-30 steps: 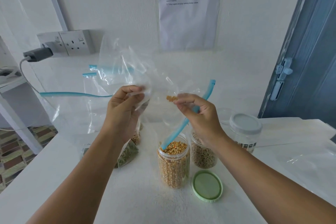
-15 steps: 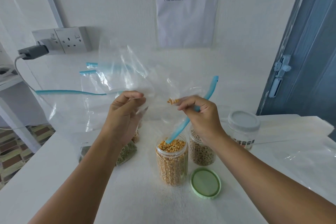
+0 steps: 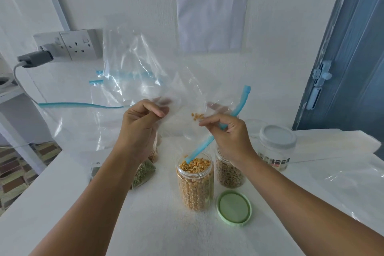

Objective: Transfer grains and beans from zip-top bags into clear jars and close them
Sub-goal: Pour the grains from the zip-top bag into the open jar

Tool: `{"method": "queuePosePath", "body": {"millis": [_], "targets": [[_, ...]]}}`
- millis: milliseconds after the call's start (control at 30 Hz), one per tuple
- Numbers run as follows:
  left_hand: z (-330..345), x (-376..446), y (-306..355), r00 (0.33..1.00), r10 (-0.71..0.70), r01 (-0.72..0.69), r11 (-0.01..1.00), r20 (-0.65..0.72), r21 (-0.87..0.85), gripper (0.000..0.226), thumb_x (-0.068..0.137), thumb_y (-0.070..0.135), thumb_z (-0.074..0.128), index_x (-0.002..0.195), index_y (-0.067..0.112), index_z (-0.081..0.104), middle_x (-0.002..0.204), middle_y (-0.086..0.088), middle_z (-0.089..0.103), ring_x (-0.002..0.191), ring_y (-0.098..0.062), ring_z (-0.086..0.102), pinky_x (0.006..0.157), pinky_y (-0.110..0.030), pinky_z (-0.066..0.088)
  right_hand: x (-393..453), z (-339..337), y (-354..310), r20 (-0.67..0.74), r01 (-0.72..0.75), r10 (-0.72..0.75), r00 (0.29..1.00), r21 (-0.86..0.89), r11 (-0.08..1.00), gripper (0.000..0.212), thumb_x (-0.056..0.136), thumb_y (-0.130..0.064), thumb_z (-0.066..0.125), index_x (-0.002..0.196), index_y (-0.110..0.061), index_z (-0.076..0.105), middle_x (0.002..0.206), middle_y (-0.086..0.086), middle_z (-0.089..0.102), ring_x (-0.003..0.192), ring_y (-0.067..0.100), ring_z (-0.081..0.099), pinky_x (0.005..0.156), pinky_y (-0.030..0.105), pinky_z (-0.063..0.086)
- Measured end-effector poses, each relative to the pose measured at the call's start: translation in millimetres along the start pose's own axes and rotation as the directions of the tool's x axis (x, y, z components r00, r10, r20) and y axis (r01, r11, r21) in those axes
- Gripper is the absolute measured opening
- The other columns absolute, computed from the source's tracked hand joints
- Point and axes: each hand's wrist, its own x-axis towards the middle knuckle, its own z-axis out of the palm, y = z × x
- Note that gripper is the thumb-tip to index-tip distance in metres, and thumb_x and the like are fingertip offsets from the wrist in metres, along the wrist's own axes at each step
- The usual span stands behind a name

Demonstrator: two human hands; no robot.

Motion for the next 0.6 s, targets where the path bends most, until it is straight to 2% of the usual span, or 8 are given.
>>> {"method": "queuePosePath", "body": {"millis": [133,233,367,467,600], "targets": [[-1.8,6.4,1.4,0.997,0.016,-0.020,0.998,-0.076,-0.053,0.057,0.092,-0.016,0.055,0.051,0.021,0.068,0.095,0.001,0.075,0.107,-0.017,0.067,0.106,-0.036,0.054,1.8,1.6,-3.2,-0.020,-0.001,0.001,1.000,-0.012,1.000,0.033,0.095,0.014,0.057,0.081,-0.007,0.078,0.122,0.000,0.073,0.117,0.012,0.068,0.103,0.022,0.050],[-0.1,5.1,0.1,0.996,0.009,-0.014,0.998,-0.085,-0.054,0.057,0.093,-0.016,0.053,0.052,0.021,0.067,0.098,0.002,0.075,0.110,-0.017,0.067,0.107,-0.037,0.051,0.3,4.1,-3.0,-0.027,-0.016,0.016,1.000,-0.006,1.000,0.039,0.094,0.016,0.053,0.077,-0.009,0.077,0.119,-0.002,0.074,0.117,0.013,0.068,0.103,0.022,0.049],[-4.0,3.6,-2.3,0.998,-0.018,0.015,0.999,-0.056,-0.042,0.056,0.094,-0.016,0.052,0.054,0.020,0.068,0.097,-0.001,0.077,0.106,-0.018,0.070,0.103,-0.037,0.053,0.4,4.5,-2.7,-0.004,-0.022,0.023,1.000,0.049,0.999,0.031,0.097,0.008,0.062,0.085,-0.015,0.081,0.130,-0.005,0.070,0.121,0.014,0.066,0.104,0.023,0.050],[-7.6,5.5,-1.1,0.999,-0.028,0.026,0.998,-0.038,-0.052,0.054,0.091,-0.014,0.054,0.052,0.021,0.065,0.100,-0.001,0.074,0.105,-0.018,0.069,0.099,-0.034,0.055,1.3,4.4,-8.6,0.010,-0.074,0.074,0.997,0.165,0.984,0.024,0.093,0.000,0.072,0.090,-0.022,0.082,0.132,-0.006,0.069,0.125,0.012,0.064,0.104,0.027,0.052],[-9.1,7.5,-0.6,0.999,-0.025,0.021,0.998,-0.048,-0.064,0.061,0.091,-0.019,0.048,0.049,0.021,0.064,0.101,-0.007,0.062,0.091,-0.016,0.071,0.094,-0.033,0.059,3.8,8.5,-13.9,-0.004,-0.111,0.115,0.993,0.231,0.967,0.016,0.095,-0.006,0.072,0.097,-0.020,0.081,0.120,0.000,0.076,0.121,0.017,0.067,0.109,0.035,0.050]]}}
